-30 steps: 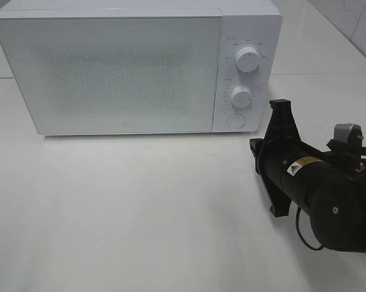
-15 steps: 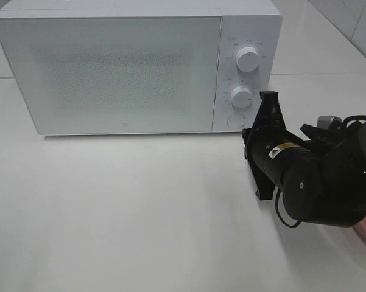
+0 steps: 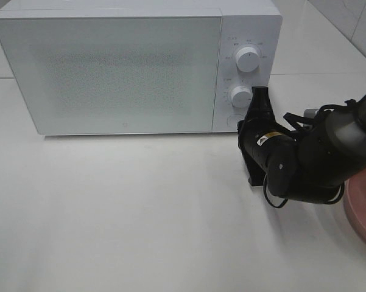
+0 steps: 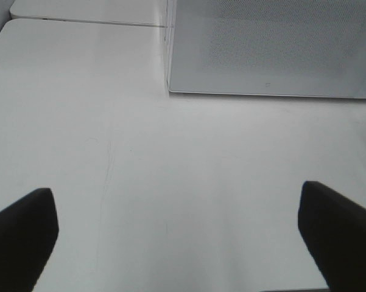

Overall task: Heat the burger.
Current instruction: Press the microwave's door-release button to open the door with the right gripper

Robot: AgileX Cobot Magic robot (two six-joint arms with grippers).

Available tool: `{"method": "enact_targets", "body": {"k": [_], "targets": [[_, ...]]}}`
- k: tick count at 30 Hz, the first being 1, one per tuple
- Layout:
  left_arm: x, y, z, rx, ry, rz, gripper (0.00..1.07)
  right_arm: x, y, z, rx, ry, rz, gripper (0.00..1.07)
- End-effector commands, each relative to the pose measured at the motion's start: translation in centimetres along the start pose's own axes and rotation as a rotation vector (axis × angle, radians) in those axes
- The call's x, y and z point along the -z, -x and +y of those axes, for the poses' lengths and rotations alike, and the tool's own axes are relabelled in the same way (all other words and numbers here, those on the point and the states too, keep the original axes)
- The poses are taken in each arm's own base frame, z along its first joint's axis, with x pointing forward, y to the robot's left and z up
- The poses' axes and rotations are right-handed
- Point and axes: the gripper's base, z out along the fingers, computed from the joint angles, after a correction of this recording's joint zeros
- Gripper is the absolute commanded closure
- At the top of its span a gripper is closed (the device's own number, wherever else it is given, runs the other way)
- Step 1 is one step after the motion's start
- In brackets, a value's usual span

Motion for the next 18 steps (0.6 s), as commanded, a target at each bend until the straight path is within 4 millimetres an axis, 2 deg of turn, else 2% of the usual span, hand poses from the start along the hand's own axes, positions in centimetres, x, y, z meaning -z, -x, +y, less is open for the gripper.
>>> {"method": "enact_targets", "body": {"k": [1,7,18], "targets": [[0.2,-0.1,-0.1,0.003,-0.009,-0.014,0.06,-0.9,-0.4,0.2,-0.002,-0.011,0.015,1.07],[0.2,-0.1,-0.1,0.003,-0.009,-0.014,0.06,-1.9,-1.0,0.2,-0.008,-0.007,0.019,1.07],[0.2,-0.1,-0.1,0.003,-0.009,-0.014,0.06,-3.7,-0.2,1.1,-0.026,0.024,-0.005,1.07]]}}
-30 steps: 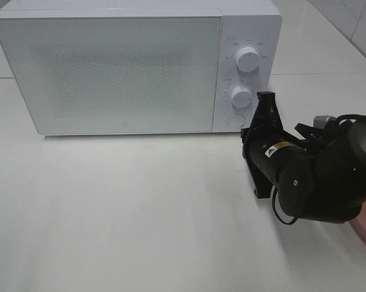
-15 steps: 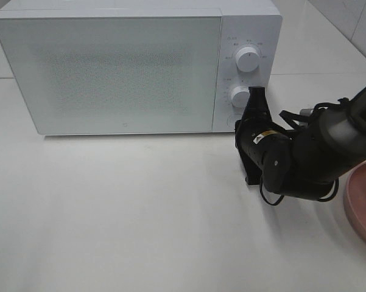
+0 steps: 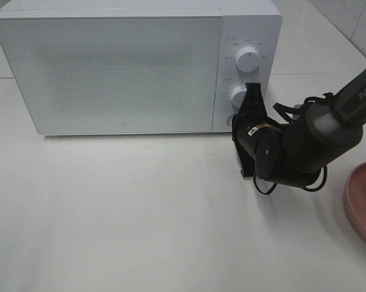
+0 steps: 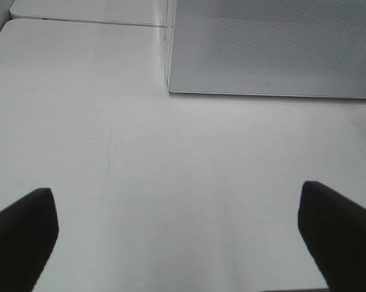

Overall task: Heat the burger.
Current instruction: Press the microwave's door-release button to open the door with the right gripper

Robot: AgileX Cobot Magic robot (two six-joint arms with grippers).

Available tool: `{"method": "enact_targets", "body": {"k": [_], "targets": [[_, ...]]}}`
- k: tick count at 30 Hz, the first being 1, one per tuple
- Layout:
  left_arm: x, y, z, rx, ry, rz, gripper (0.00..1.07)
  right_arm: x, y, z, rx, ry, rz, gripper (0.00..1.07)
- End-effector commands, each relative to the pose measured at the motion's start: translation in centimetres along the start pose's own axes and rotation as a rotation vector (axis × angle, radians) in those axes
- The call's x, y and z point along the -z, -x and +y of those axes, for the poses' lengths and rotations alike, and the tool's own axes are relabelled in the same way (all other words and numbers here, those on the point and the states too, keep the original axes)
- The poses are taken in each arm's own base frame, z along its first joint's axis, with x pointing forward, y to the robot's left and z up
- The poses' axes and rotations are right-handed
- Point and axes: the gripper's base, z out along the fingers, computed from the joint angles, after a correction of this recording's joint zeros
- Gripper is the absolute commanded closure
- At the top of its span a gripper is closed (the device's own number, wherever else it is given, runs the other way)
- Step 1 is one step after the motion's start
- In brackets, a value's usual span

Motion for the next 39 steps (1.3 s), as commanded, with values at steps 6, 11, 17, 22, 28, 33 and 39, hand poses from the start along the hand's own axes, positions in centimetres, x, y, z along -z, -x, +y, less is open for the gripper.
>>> {"method": "enact_targets", "body": {"k": [6,11,17,22,28,33,39], "targets": [[0.2,-0.1,-0.1,0.003,-0.009,-0.014,0.06,-0.8,-0.2,0.7,-0.009,0.053,0.001,1.07],[0.2,-0.1,-0.1,0.003,-0.009,-0.014,0.06,-0.8,-0.3,1.6,-0.001,0.144,0.001,1.07],[0.2,-0.1,-0.1,0.003,-0.009,-0.014,0.06,-1.1,-0.8,2.8,-0.006,0.2,0.014,1.07],[0.2,-0.1,-0.1,0.003,-0.009,-0.014,0.06,-1.3,-1.1,3.9,0.007,0.269,0.005,1.07],[0.2,-0.1,-0.1,0.003,-0.009,-0.014,0.06,-2.0,-0.9,5.7,0.042,0.364,-0.029,1.07],[0.2,-0.1,-0.1,0.003,-0.009,-0.014,0.06,-3.1,-0.8,5.8,0.038,0.375,-0.043,1.07],[0.2,-0.1,-0.1,0.003,-0.009,-0.014,0.06,-3.0,-0.8,5.9,0.039,0.383,-0.04,1.07]]}}
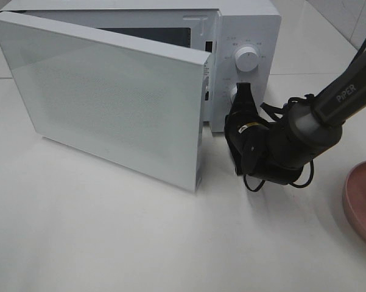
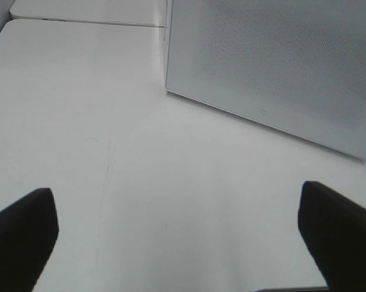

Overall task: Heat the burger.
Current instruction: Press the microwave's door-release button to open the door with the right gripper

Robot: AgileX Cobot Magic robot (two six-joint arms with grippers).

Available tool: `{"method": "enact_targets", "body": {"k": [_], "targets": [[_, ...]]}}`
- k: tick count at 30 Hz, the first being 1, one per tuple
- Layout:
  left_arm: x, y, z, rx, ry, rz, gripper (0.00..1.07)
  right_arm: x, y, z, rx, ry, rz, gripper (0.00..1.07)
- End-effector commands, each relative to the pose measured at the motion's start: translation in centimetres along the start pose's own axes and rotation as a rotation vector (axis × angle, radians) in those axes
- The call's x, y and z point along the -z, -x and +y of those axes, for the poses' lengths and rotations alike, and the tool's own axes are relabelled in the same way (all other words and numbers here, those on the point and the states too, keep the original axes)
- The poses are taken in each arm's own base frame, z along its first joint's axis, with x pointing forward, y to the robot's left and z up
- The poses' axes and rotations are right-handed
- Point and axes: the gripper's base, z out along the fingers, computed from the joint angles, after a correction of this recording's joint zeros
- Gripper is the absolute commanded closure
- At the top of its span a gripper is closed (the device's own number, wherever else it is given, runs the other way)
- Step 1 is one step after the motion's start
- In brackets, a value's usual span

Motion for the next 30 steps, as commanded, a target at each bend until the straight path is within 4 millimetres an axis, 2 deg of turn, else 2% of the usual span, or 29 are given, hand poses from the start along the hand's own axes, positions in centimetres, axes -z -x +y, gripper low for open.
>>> {"method": "enact_targets", "body": {"k": [1,15,20,24,30], "targets": [[0.2,-0.1,-0.1,0.003,-0.009,-0.014,0.06,-1.4,0.1,5.7,0.013,0.363,-0.011,1.07],[0.2,-0.1,-0.1,0.003,-0.009,-0.014,0.06,-1.0,0.0,5.7,-0.003,0.294,0.015,1.07],[0.2,-0.1,-0.1,0.003,-0.009,-0.014,0.06,0.1,0.6,4.8,0.003,0.211,0.025,1.07],[0.2,-0.1,-0.1,0.003,-0.009,-0.014,0.06,1.1,0.4,3.2,0.0,0.108,0.055,1.07],[0.2,-0.1,-0.1,0.003,-0.009,-0.014,0.06,1.7,0.6,2.2,0.011,0.032,0.068,1.07]]}}
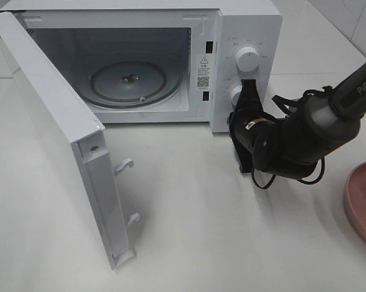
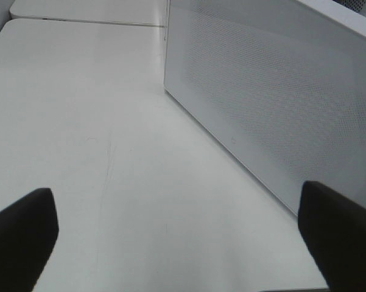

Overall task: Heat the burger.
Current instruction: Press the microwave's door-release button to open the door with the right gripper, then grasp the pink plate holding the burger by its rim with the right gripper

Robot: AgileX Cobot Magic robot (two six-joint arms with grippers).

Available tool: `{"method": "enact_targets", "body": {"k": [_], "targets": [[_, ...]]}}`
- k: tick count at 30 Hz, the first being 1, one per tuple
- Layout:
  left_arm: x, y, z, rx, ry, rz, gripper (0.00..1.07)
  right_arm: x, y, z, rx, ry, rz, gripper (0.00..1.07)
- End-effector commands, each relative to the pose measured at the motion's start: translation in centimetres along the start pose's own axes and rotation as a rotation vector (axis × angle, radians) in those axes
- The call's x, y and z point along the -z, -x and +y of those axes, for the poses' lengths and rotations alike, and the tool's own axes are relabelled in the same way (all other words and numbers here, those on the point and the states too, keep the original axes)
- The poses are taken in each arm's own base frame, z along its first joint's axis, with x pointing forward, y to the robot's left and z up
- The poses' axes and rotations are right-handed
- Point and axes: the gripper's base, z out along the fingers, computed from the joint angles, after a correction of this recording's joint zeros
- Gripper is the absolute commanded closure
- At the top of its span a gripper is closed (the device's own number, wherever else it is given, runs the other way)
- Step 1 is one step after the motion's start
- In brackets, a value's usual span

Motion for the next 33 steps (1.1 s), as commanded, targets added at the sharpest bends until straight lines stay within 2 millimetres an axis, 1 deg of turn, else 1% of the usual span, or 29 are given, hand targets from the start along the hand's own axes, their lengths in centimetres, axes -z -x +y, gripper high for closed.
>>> {"method": "enact_targets", "body": {"k": [1,6,10,11,15,16,18,19,20,21,24,26,29,30,31,33], "targets": [[0.2,-0.1,-0.1,0.003,-0.009,-0.014,0.06,1.0,0.0,1.3,0.011,0.023,0.031,1.07],[0.2,-0.1,-0.1,0.003,-0.009,-0.014,0.06,1.9,0.3,0.8,0.023,-0.04,0.043,1.07],[0.2,-0.1,-0.1,0.003,-0.009,-0.014,0.06,3.0,0.5,0.0,0.035,-0.148,0.068,1.07],[0.2,-0.1,-0.1,0.003,-0.009,-0.014,0.06,3.0,0.5,0.0,0.035,-0.148,0.068,1.07],[0.2,-0.1,-0.1,0.003,-0.009,-0.014,0.06,4.4,0.8,0.4,0.09,-0.177,0.091,1.07],[0.2,-0.1,-0.1,0.003,-0.009,-0.014,0.06,4.4,0.8,0.4,0.09,-0.177,0.091,1.07],[0.2,-0.1,-0.1,0.003,-0.009,-0.014,0.06,5.8,1.0,1.1,0.136,-0.213,0.126,1.07],[0.2,-0.1,-0.1,0.003,-0.009,-0.014,0.06,5.8,1.0,1.1,0.136,-0.213,0.126,1.07],[0.2,-0.1,-0.1,0.003,-0.009,-0.014,0.06,6.2,1.0,1.3,0.162,-0.215,0.135,1.07],[0.2,-0.1,-0.1,0.003,-0.009,-0.014,0.06,6.9,0.9,1.7,0.23,-0.231,0.167,1.07],[0.2,-0.1,-0.1,0.003,-0.009,-0.014,0.06,7.2,0.9,1.9,0.258,-0.238,0.182,1.07],[0.2,-0.1,-0.1,0.003,-0.009,-0.014,0.06,8.5,0.6,2.4,0.385,-0.286,0.258,1.07],[0.2,-0.1,-0.1,0.003,-0.009,-0.014,0.06,8.7,0.7,2.4,0.411,-0.303,0.274,1.07],[0.2,-0.1,-0.1,0.003,-0.009,-0.014,0.06,9.1,0.7,2.5,0.495,-0.33,0.319,1.07],[0.2,-0.1,-0.1,0.003,-0.009,-0.014,0.06,9.1,0.7,2.5,0.495,-0.33,0.319,1.07],[0.2,-0.1,-0.1,0.003,-0.009,-0.014,0.06,9.8,1.1,2.6,0.621,-0.37,0.387,1.07]]}}
